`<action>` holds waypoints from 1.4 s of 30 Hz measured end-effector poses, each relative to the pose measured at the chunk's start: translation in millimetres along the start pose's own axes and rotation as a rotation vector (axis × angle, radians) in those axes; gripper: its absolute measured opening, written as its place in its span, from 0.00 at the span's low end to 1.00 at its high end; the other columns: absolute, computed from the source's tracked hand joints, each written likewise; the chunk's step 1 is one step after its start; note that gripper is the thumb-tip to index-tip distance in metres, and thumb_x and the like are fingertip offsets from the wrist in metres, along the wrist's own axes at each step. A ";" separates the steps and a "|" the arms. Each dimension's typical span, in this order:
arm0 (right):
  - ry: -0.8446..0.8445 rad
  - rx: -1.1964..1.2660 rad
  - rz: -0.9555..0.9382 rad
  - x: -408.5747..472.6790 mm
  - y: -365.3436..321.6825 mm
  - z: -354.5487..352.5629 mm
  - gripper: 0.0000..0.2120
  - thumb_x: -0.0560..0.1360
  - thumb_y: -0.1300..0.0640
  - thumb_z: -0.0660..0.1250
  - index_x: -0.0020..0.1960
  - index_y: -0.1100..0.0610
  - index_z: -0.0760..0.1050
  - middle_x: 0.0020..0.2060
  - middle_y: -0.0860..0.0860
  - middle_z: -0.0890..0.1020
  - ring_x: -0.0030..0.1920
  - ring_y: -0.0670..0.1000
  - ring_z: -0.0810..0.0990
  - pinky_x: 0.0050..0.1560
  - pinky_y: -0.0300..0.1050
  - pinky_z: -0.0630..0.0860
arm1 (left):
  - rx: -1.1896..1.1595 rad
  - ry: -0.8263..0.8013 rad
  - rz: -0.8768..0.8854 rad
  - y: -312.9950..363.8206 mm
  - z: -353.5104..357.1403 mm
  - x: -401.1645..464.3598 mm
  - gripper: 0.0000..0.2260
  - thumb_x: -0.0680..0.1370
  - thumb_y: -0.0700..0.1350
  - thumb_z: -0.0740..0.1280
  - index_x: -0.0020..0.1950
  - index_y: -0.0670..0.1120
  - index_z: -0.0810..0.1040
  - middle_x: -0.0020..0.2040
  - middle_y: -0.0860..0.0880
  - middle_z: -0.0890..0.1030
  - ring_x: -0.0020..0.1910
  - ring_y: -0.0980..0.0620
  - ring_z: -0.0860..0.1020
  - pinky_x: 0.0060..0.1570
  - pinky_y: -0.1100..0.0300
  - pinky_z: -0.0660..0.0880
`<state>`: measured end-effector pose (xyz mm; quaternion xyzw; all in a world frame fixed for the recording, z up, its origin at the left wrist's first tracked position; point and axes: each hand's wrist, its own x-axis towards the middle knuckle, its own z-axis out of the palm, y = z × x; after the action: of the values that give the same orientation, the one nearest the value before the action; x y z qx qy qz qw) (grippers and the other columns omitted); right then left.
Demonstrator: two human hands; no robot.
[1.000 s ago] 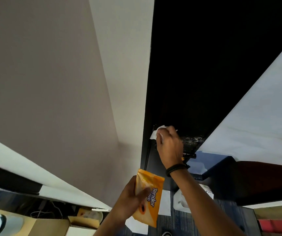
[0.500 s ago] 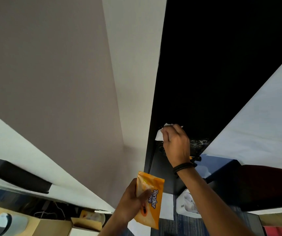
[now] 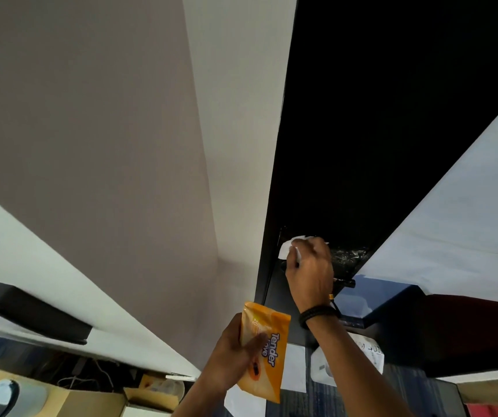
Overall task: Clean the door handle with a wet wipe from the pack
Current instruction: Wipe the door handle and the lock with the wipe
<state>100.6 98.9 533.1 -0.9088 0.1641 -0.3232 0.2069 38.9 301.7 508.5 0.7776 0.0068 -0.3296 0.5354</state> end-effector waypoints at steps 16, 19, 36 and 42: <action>0.051 0.159 0.125 -3.0 -4.1 7.5 0.05 0.76 0.62 0.74 0.50 0.55 0.81 0.53 0.58 0.79 0.52 0.58 0.81 0.47 0.44 0.78 | -0.054 0.017 -0.001 2.1 1.8 -1.9 0.17 0.81 0.57 0.69 0.68 0.56 0.72 0.59 0.55 0.84 0.53 0.55 0.86 0.41 0.66 0.83; -0.065 -0.106 -0.067 -3.2 -7.3 12.7 0.07 0.71 0.65 0.77 0.48 0.60 0.84 0.53 0.58 0.79 0.56 0.60 0.79 0.45 0.48 0.83 | -0.061 0.018 0.005 -1.7 3.6 -0.9 0.18 0.80 0.57 0.69 0.68 0.55 0.73 0.59 0.54 0.85 0.53 0.54 0.86 0.45 0.64 0.84; -0.026 0.114 0.231 -0.3 10.2 -2.5 0.11 0.82 0.55 0.67 0.50 0.60 0.86 0.46 0.56 0.86 0.48 0.54 0.84 0.49 0.51 0.84 | -0.059 -0.010 -0.003 4.2 8.2 -3.1 0.20 0.80 0.58 0.69 0.69 0.55 0.72 0.59 0.55 0.84 0.52 0.57 0.85 0.37 0.69 0.81; -0.138 0.086 0.080 2.8 5.7 7.5 0.07 0.76 0.59 0.72 0.54 0.57 0.84 0.55 0.51 0.79 0.54 0.41 0.73 0.52 0.28 0.75 | -0.052 -0.057 0.000 11.0 23.7 -3.1 0.18 0.81 0.56 0.69 0.69 0.55 0.72 0.58 0.57 0.84 0.49 0.57 0.86 0.37 0.68 0.82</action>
<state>106.6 94.8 526.5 -0.9119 0.1716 -0.2582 0.2691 28.5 278.2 514.2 0.7537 0.0004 -0.3513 0.5554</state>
